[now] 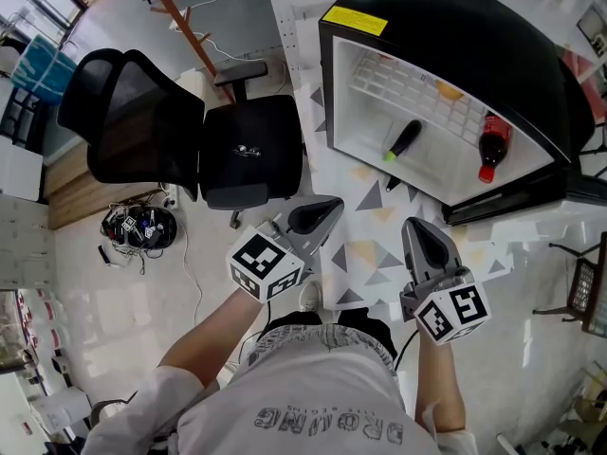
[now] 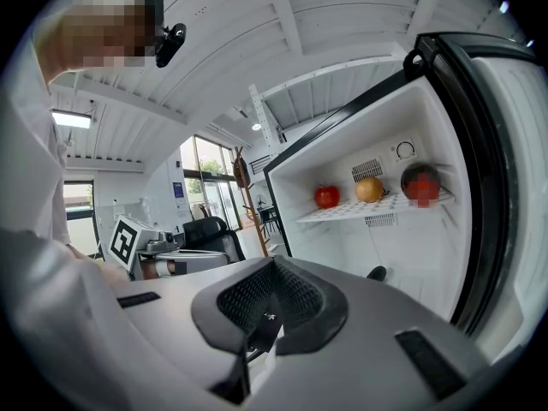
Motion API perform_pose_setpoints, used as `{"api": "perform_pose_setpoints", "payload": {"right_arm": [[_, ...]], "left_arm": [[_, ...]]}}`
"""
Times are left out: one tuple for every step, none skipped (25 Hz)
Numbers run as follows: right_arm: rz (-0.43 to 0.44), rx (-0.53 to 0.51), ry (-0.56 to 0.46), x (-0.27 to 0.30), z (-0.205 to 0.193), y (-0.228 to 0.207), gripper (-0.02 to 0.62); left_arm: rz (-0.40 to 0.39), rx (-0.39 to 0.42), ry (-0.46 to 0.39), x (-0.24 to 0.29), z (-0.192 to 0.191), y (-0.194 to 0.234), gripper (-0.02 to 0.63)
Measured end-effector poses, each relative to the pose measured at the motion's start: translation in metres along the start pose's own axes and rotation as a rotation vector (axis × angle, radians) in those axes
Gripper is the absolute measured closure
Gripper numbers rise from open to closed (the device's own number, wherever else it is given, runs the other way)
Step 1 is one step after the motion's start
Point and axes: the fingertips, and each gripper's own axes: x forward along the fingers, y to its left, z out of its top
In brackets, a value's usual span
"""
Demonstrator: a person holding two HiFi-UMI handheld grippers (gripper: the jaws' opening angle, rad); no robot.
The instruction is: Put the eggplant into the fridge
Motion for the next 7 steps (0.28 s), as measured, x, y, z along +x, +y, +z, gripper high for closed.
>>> {"api": "perform_pose_setpoints", "payload": {"right_arm": [[0.0,0.001,0.001,-0.0001,-0.0004,-0.0004,0.592],[0.0,0.001,0.003,-0.0001,-0.0009,-0.001,0.592],[0.0,0.002,0.005,-0.0001,-0.0014,-0.0017,0.592],[0.0,0.003,0.007,-0.0001,-0.0019,-0.0023,0.592],[0.0,0.004,0.008,-0.0001,-0.0023,-0.0029,0.592],[0.001,0.005,0.009,-0.0001,-0.0027,-0.0034,0.592],[0.001,0.006,0.01,0.0,-0.0031,-0.0039,0.592]], "left_arm": [[0.001,-0.001,0.001,0.0,-0.0007,0.0001,0.6],[0.002,-0.002,0.002,0.0002,-0.0013,0.0001,0.6],[0.002,-0.002,0.003,0.0007,-0.0017,0.0,0.6],[0.002,-0.003,0.003,0.0012,-0.0019,-0.0002,0.6],[0.002,-0.003,0.004,0.0017,-0.002,-0.0004,0.6],[0.002,-0.003,0.004,0.0022,-0.0021,-0.0006,0.6],[0.001,-0.003,0.004,0.0027,-0.0021,-0.0008,0.6]]}}
